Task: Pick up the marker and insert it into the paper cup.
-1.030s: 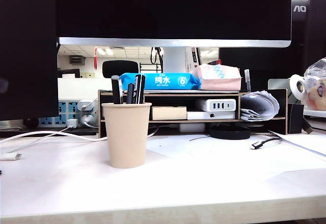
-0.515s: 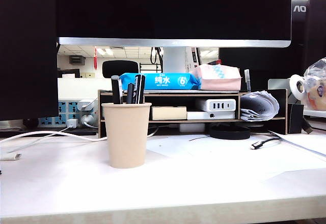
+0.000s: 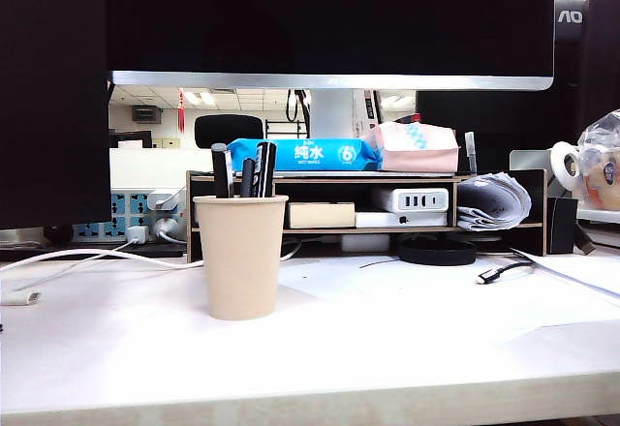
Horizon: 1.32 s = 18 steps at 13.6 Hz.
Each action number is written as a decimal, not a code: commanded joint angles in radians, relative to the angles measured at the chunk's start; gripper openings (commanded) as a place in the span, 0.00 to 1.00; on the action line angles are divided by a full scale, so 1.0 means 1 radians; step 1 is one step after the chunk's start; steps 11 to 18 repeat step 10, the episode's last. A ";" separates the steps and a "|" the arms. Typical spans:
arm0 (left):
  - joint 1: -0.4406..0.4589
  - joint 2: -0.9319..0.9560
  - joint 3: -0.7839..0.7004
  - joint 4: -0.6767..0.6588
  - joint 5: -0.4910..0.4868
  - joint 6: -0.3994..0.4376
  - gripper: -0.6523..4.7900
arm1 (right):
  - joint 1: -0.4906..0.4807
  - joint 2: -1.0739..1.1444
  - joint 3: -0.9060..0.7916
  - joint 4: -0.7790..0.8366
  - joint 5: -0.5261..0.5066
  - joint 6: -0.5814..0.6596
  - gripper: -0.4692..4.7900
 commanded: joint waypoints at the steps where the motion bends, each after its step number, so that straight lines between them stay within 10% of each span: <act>1: 0.002 0.000 0.000 0.021 0.005 0.054 0.11 | 0.000 0.000 -0.006 0.014 0.004 -0.001 0.09; 18: 0.002 0.000 0.000 0.019 0.007 0.054 0.11 | 0.000 0.000 -0.006 0.014 0.004 -0.001 0.09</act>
